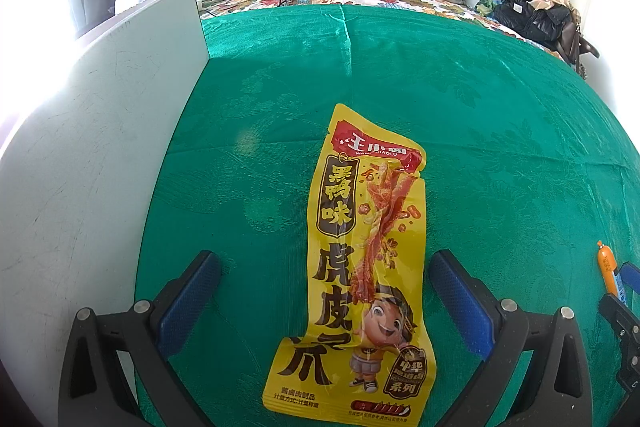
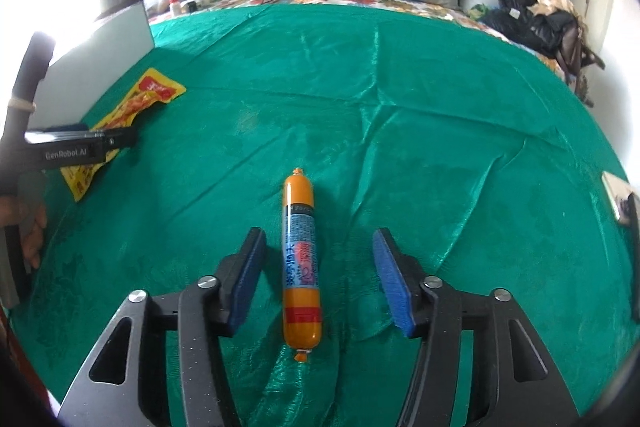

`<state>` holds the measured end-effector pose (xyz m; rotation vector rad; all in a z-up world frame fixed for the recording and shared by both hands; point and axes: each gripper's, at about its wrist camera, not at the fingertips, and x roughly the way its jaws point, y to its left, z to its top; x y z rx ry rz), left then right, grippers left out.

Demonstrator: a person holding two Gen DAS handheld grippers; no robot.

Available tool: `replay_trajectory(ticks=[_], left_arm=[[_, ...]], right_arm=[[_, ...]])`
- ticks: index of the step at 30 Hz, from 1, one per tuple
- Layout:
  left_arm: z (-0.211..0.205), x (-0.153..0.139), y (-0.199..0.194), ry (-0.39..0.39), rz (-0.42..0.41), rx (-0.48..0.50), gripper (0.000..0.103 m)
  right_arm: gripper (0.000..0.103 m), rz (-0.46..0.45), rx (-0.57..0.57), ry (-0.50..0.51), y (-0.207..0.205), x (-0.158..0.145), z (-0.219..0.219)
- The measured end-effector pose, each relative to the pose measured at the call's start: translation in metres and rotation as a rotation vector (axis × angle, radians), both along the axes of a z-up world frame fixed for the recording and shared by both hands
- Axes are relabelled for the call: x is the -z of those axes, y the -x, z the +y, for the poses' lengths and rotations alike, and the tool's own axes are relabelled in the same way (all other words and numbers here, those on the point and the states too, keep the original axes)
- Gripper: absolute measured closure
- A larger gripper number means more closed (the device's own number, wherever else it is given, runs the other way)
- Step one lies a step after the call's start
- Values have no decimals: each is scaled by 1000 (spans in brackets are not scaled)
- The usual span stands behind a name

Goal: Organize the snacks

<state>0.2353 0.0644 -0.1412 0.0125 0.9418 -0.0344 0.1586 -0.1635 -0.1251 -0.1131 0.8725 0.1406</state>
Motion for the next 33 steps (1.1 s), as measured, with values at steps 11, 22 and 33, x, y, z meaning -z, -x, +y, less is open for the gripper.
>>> replay_trajectory(ticks=[11,22,33], left_arm=[[0,-1,-1,8,18,25,0],[-7,-24,-10,31,180,200,62],[41,-110,73,532,22,100,64]], right_arm=[[38,14,-11,-39,0,1,-6],[87,309,-55,-87,-37,-21,-2],[87,270,45,-505,16,-63,-29]])
